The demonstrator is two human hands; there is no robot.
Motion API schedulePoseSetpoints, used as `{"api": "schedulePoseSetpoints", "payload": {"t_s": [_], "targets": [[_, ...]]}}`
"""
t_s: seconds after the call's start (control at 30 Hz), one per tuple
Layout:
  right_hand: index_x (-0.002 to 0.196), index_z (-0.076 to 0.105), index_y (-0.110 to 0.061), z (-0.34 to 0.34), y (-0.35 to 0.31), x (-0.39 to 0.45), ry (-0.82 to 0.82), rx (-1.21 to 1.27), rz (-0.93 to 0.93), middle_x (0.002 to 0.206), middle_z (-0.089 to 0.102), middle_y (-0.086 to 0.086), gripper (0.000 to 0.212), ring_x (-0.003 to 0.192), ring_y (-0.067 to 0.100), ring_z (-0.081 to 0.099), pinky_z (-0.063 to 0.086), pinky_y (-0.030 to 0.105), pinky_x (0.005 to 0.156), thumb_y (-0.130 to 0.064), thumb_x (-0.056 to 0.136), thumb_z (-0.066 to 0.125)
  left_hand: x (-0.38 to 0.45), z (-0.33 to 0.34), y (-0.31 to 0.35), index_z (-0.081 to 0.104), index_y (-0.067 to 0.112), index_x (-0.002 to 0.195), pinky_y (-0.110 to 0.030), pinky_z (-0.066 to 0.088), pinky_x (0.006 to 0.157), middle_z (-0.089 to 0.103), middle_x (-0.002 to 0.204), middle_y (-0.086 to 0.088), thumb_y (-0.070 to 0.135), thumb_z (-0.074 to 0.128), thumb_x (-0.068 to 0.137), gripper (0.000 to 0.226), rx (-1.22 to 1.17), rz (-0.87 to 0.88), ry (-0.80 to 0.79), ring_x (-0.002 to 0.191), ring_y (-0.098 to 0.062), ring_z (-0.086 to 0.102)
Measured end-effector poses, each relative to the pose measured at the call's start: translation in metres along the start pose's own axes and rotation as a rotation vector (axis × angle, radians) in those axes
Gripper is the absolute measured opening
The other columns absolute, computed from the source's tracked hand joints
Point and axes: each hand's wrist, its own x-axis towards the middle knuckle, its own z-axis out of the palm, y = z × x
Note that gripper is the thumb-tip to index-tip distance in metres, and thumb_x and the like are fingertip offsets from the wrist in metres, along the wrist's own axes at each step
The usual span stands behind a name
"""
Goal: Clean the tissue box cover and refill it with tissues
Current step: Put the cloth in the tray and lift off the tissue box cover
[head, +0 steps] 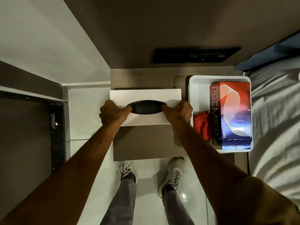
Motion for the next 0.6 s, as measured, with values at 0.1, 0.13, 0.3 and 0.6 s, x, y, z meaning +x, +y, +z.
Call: {"api": "schedulePoseSetpoints", "payload": {"t_s": [0.1, 0.13, 0.3, 0.6], "targets": [[0.133, 0.056, -0.004, -0.003, -0.002, 0.002, -0.017, 0.020, 0.002, 0.135, 0.059, 0.016, 0.073, 0.124, 0.033, 0.057, 0.049, 0.035, 0.089, -0.040, 0.076, 0.084, 0.000, -0.001, 0.001, 0.057, 0.005, 0.120, -0.034, 0.044, 0.068, 0.063, 0.121, -0.018, 0.041, 0.084, 0.073, 0.066, -0.047, -0.020, -0.025, 0.108, -0.037, 0.064], [0.134, 0.054, -0.004, -0.004, -0.003, 0.001, -0.030, 0.031, 0.004, 0.136, 0.057, 0.016, 0.074, 0.126, 0.033, 0.055, 0.049, 0.036, 0.092, -0.040, 0.077, 0.084, 0.000, -0.002, 0.001, 0.056, 0.006, 0.122, -0.035, 0.045, 0.070, 0.062, 0.123, -0.018, 0.040, 0.084, 0.073, 0.066, -0.067, -0.027, -0.032, 0.110, -0.037, 0.063], [0.135, 0.053, -0.008, -0.016, -0.003, -0.015, -0.031, 0.090, -0.075, 0.135, 0.058, 0.014, 0.070, 0.125, 0.031, 0.057, 0.051, 0.036, 0.089, -0.037, 0.079, 0.082, -0.006, -0.014, 0.000, 0.053, 0.007, 0.129, -0.034, 0.049, 0.079, 0.061, 0.129, -0.016, 0.032, 0.081, 0.078, 0.064, -0.168, 0.013, -0.101, 0.116, -0.034, 0.060], [0.139, 0.047, -0.011, -0.021, 0.077, -0.099, -0.100, 0.056, -0.052, 0.138, 0.047, 0.012, 0.074, 0.125, 0.029, 0.051, 0.050, 0.041, 0.103, -0.041, 0.081, 0.083, -0.079, -0.018, -0.083, 0.052, 0.003, 0.134, -0.048, 0.054, 0.095, 0.058, 0.128, -0.021, 0.036, 0.084, 0.074, 0.075, -0.083, -0.008, -0.126, 0.116, -0.039, 0.059]]}}
